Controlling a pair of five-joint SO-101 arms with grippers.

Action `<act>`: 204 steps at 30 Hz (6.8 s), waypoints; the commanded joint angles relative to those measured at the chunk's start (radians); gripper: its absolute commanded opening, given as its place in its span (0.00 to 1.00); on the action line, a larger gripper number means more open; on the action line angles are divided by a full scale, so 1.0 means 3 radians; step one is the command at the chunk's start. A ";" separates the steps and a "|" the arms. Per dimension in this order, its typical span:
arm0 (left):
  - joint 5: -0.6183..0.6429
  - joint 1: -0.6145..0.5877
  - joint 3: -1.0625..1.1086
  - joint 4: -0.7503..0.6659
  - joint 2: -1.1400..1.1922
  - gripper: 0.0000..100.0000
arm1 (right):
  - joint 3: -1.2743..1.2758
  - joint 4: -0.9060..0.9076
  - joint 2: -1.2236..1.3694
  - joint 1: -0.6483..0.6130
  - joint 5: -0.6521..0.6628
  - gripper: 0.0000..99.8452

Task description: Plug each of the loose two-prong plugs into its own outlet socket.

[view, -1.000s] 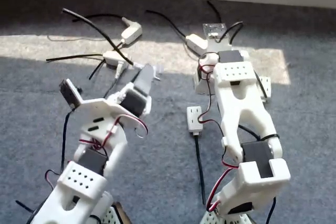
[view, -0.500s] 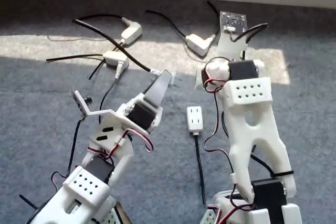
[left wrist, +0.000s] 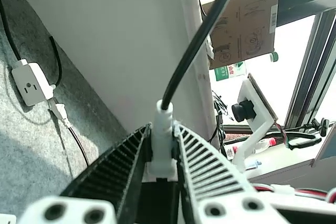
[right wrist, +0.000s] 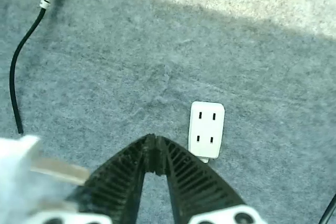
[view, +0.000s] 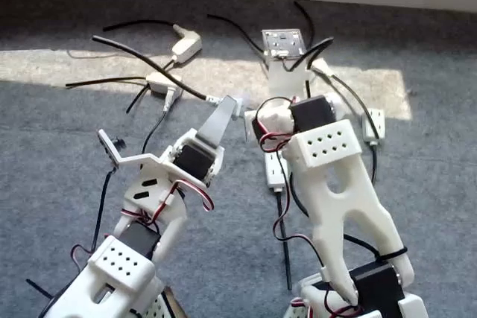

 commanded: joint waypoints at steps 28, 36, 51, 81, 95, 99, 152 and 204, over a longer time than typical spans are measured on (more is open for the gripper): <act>0.0000 0.0386 0.0171 -0.0051 -0.0084 0.01 | -0.0028 -0.0422 -0.0171 0.0222 0.0066 0.01; -0.0010 0.0391 0.0176 -0.0051 -0.0059 0.01 | -0.0049 -0.0386 -0.0171 0.0407 0.0072 0.01; -0.1125 0.0156 -0.0698 0.1473 -0.0049 0.01 | 0.0222 -0.0233 -0.0059 0.1961 0.0066 0.01; -0.4537 0.0529 -0.3803 0.3437 0.3332 0.01 | 0.2299 -0.2442 0.0289 0.2621 -0.0501 0.01; -0.5079 0.0540 -0.6738 0.5692 0.5107 0.01 | 0.2330 -0.2729 0.0289 0.3035 -0.1089 0.01; -0.5606 0.0555 -0.7444 0.6183 0.5557 0.01 | 0.2330 -0.2729 0.0289 0.3035 -0.1069 0.01; -0.6557 0.0621 -0.6958 0.6439 0.5557 0.01 | 0.2330 -0.2734 0.0299 0.3220 -0.1258 0.01; -0.6224 0.0580 -0.6053 0.5687 0.5593 0.01 | 0.2335 -0.2810 0.0299 0.3214 -0.1253 0.01</act>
